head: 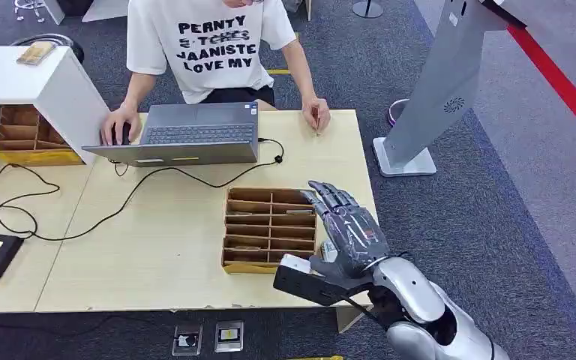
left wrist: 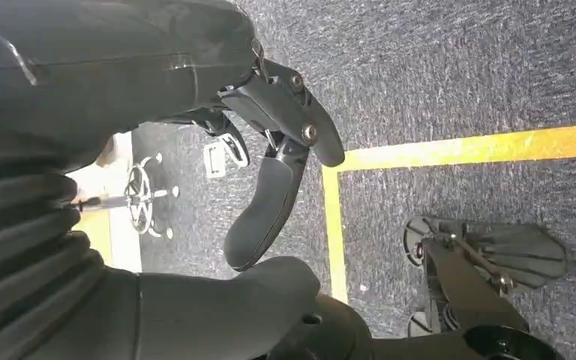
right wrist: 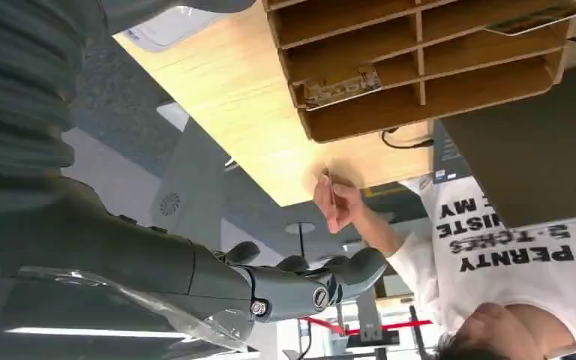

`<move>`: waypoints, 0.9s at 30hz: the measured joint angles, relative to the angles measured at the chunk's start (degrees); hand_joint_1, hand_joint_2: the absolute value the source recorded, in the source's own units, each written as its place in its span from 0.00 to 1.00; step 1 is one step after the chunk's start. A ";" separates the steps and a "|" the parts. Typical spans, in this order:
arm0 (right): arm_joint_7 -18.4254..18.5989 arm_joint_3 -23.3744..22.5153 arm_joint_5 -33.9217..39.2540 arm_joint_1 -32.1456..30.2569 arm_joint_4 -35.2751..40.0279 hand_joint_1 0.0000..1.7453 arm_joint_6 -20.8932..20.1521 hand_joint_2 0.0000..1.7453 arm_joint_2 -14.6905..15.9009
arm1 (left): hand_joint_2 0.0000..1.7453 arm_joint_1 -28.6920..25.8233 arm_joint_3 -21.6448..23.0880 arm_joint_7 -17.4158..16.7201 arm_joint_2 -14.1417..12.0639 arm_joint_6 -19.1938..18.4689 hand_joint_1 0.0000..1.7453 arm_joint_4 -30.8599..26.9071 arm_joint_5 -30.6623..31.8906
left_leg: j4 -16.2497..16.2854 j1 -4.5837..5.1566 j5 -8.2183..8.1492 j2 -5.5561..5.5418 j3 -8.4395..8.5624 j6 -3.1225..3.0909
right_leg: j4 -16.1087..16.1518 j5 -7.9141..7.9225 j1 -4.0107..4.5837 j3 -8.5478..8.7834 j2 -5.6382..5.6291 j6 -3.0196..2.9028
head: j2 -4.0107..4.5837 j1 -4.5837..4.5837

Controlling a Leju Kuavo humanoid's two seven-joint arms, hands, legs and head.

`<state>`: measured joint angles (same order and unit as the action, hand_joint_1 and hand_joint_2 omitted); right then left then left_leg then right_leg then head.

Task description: Pass the card to the sensor for recognition and then transmit it.

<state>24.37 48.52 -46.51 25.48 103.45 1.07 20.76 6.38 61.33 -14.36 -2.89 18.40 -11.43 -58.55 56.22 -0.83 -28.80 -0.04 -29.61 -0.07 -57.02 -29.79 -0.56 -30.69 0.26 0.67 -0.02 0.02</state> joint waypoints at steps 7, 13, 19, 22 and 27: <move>-2.12 0.85 2.25 3.61 -6.63 0.21 2.08 1.00 -2.12 | 1.00 0.03 0.00 0.00 0.00 0.04 0.35 0.00 0.02 | 0.00 0.00 0.00 -0.01 -0.01 0.00 | -0.01 0.00 0.00 0.01 0.03 0.00 | 0.00 0.00; -4.61 1.57 4.37 6.43 -13.32 0.31 3.39 1.00 -4.15 | 1.00 0.12 0.00 0.00 -0.04 0.20 0.36 0.00 0.02 | 0.00 0.00 0.00 -0.05 -0.03 0.00 | -0.01 0.00 0.00 -0.01 0.06 0.00 | 0.00 0.00; -6.34 2.56 7.04 8.30 -18.72 0.36 4.26 1.00 -5.77 | 1.00 0.14 0.00 0.00 -0.09 0.59 0.35 0.00 0.00 | 0.00 0.00 0.00 -0.07 -0.05 0.00 | -0.01 0.00 0.00 -0.02 0.04 0.00 | 0.00 0.00; -6.97 3.08 8.11 9.08 -21.40 0.35 4.53 1.00 -6.51 | 1.00 0.10 0.02 0.00 -0.09 0.83 0.35 0.00 -0.02 | 0.00 0.00 0.00 -0.08 -0.05 0.00 | -0.01 0.00 0.00 -0.02 0.05 0.00 | 0.00 0.00; -7.61 4.04 9.03 10.43 -25.58 0.33 4.81 1.00 -7.83 | 1.00 0.12 0.00 0.00 -0.09 1.09 0.35 0.00 -0.09 | 0.00 0.00 0.00 -0.08 -0.05 0.00 | -0.01 0.00 0.00 -0.02 0.05 0.00 | 0.00 0.00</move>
<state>16.76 52.57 -37.48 35.91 77.87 5.88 12.94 6.50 61.33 -14.36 -2.97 19.50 -11.43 -58.64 56.22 -0.83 -28.79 -0.12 -29.66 -0.07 -57.03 -29.79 -0.56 -30.71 0.31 0.67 -0.02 0.02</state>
